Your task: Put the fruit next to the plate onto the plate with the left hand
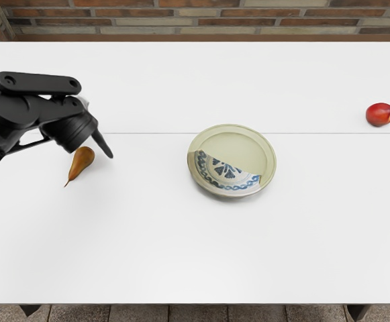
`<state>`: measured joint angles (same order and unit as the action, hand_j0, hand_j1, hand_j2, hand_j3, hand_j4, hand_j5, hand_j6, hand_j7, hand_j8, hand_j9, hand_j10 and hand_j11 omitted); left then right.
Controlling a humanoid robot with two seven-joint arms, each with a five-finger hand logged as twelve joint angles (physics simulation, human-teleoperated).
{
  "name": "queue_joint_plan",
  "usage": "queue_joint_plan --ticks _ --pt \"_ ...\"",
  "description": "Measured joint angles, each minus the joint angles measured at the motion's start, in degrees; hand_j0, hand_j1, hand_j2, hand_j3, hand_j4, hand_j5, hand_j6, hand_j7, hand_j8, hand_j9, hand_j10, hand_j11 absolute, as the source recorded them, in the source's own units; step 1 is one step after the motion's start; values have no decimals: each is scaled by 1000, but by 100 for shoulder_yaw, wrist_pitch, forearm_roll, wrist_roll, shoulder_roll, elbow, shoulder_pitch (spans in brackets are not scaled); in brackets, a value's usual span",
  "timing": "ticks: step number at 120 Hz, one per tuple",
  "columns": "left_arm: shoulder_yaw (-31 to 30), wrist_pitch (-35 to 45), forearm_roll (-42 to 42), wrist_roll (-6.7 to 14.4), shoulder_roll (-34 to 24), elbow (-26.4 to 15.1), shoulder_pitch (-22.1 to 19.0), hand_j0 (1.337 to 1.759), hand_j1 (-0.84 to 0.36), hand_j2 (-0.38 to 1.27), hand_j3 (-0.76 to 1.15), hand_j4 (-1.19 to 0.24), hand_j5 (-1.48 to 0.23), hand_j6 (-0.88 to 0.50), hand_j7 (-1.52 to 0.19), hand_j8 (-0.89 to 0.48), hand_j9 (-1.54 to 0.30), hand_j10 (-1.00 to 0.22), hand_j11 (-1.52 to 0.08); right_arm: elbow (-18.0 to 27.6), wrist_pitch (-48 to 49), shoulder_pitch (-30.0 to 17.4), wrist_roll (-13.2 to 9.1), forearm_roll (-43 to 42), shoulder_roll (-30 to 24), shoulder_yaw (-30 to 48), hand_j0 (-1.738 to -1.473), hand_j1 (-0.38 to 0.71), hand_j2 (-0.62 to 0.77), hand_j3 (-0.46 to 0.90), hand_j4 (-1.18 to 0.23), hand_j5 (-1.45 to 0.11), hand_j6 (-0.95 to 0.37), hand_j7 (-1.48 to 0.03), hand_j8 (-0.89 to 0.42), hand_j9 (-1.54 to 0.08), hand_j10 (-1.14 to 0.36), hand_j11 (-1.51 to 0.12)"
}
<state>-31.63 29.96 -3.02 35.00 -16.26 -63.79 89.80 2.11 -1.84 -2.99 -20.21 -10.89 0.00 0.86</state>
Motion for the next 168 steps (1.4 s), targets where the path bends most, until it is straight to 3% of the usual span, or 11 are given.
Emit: queue_joint_plan --ticks 71,97,133,168 --pt "-480 343 655 0 0 -507 186 1658 315 7 0 -30 -38 -30 -38 -30 -38 -30 -38 0 0 0 0 0 0 0 -1658 -349 0 0 -1 0 -1 0 -1 0 -1 0" --pt "-579 485 626 0 25 -541 181 1658 240 19 0 -92 -118 -92 -118 -92 -118 -92 -118 0 0 0 0 0 0 1 -1658 -349 0 0 -1 0 -1 0 -1 0 -1 0" --pt "-663 504 606 0 184 -538 218 1658 28 55 0 -269 -349 -269 -349 -269 -349 -269 -349 0 0 0 0 0 0 1 -1658 -349 0 0 -1 0 -1 0 -1 0 -1 0" --pt "-903 505 546 0 428 -528 231 1658 -38 66 0 -324 -421 -325 -421 -325 -420 -324 -420 0 0 0 0 0 0 2 -1658 -349 0 0 -1 0 -1 0 -1 0 -1 0"
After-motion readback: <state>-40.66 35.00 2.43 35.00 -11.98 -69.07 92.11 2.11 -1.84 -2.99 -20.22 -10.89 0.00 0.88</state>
